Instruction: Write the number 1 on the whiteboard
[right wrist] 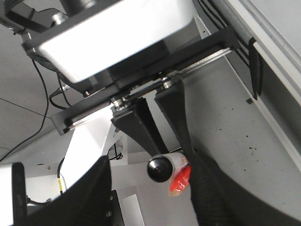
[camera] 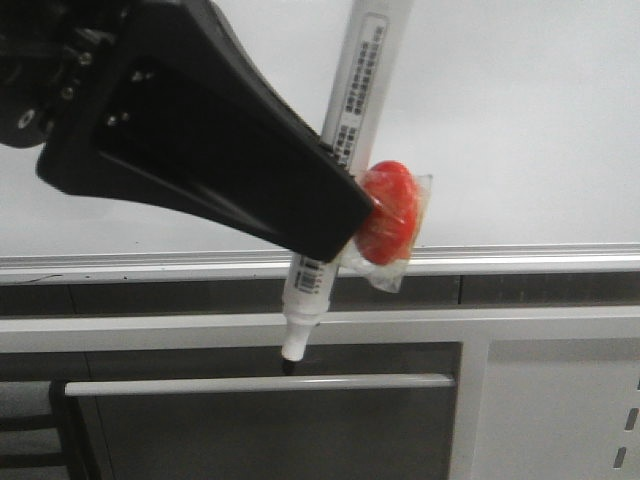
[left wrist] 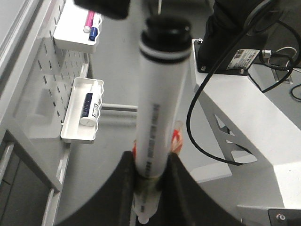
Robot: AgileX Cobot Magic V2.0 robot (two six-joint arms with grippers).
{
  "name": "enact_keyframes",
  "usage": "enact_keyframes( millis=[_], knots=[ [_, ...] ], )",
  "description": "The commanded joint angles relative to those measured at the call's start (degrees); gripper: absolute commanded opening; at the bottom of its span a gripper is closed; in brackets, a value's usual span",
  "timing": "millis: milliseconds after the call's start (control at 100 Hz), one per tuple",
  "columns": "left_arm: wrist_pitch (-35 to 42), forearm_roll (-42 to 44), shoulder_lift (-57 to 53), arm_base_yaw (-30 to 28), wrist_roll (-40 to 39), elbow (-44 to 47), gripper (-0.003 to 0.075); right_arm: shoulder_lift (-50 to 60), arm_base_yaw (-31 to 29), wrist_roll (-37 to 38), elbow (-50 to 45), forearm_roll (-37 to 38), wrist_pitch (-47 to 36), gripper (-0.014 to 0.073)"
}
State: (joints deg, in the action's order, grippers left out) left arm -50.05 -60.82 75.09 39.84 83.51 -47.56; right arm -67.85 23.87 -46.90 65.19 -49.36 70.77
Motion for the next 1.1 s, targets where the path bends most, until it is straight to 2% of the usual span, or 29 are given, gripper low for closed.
enact_keyframes(
  millis=[0, 500, 850, 1090],
  knots=[
    [-0.49, -3.04, -1.19, 0.31, -0.55, -1.83, -0.0020, 0.54, 0.12, -0.02, 2.03, -2.89, 0.26, 0.0342],
    [-0.03, -3.27, -1.19, 0.31, -0.55, -1.83, -0.0020, 0.27, 2.95, 0.21, 2.03, -1.23, -1.15, 0.0338],
    [-0.03, -4.19, -1.19, 0.31, -0.55, -1.83, -0.0020, 0.27, 2.95, 0.21, 2.03, -1.23, -1.29, 0.0183],
    [-0.03, -4.19, -1.19, 0.31, -0.55, -1.83, -0.0020, 0.27, 2.95, 0.21, 2.03, -1.23, -1.29, -0.0069]
  ],
)
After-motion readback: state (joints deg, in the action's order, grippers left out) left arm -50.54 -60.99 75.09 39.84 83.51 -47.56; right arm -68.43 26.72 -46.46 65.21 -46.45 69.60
